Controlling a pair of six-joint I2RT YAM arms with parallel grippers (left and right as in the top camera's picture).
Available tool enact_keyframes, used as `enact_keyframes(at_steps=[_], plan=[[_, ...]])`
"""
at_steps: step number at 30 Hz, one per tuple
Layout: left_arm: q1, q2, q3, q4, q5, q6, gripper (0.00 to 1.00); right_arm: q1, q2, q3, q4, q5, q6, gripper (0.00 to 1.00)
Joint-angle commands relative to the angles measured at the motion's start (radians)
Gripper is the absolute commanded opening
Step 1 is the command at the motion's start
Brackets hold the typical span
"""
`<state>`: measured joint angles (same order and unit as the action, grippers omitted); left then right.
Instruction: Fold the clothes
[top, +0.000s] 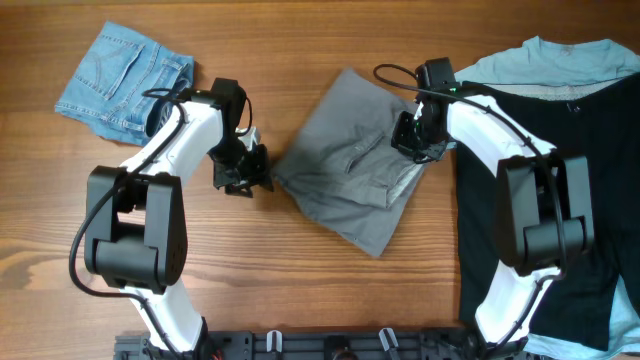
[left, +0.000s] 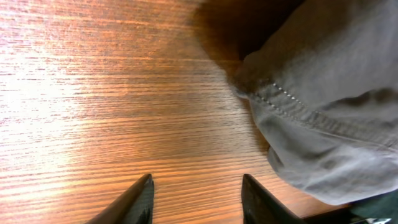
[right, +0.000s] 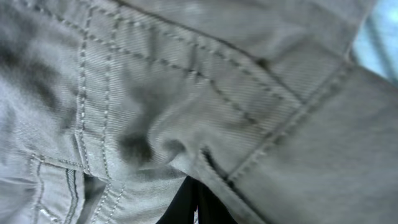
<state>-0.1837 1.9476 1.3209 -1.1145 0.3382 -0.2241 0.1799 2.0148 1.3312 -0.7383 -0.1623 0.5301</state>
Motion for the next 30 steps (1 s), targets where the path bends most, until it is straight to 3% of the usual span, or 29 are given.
enact_keyframes(at_steps=[1,2,4,7,10,12,16,18,22,25,26,29,30], plan=[[-0.005,0.008,0.018,-0.011,0.003,0.011,0.17,-0.008,-0.06,-0.047,-0.012,0.149,-0.1,0.04],[-0.011,0.008,0.018,0.006,0.056,0.011,0.12,-0.008,-0.138,-0.047,-0.002,0.137,-0.211,0.07],[-0.027,0.008,0.018,0.073,0.147,0.012,0.1,-0.008,-0.258,-0.047,0.014,0.136,-0.296,0.12],[-0.077,0.01,0.018,0.189,0.16,0.011,0.1,-0.008,-0.383,-0.047,0.037,0.136,-0.299,0.14],[-0.135,0.025,0.018,0.262,0.146,-0.007,0.13,-0.008,-0.395,-0.048,0.03,0.098,-0.323,0.14],[-0.161,0.056,0.018,0.28,0.014,-0.176,0.13,-0.008,-0.393,-0.048,0.022,0.048,-0.323,0.14],[-0.171,0.179,0.018,0.334,0.0,-0.317,0.05,-0.008,-0.393,-0.048,0.011,0.004,-0.365,0.14],[-0.146,0.249,0.018,0.332,-0.029,-0.316,0.04,-0.008,-0.392,-0.048,0.007,-0.043,-0.41,0.15],[0.023,0.256,0.106,0.571,0.071,-0.314,0.04,0.006,-0.372,-0.077,0.038,-0.135,-0.485,0.2],[0.089,0.255,0.288,0.512,0.156,-0.212,0.04,0.052,-0.28,-0.09,0.075,-0.182,-0.475,0.19],[0.097,0.255,0.369,0.414,0.163,-0.169,0.1,0.07,-0.243,-0.09,0.085,-0.204,-0.475,0.18],[0.099,0.24,0.471,0.117,0.163,-0.105,0.61,0.112,-0.101,-0.09,0.148,-0.186,-0.407,0.09],[0.102,0.235,0.471,0.064,0.163,-0.086,0.65,0.111,-0.066,-0.09,0.146,-0.142,-0.336,0.06]])
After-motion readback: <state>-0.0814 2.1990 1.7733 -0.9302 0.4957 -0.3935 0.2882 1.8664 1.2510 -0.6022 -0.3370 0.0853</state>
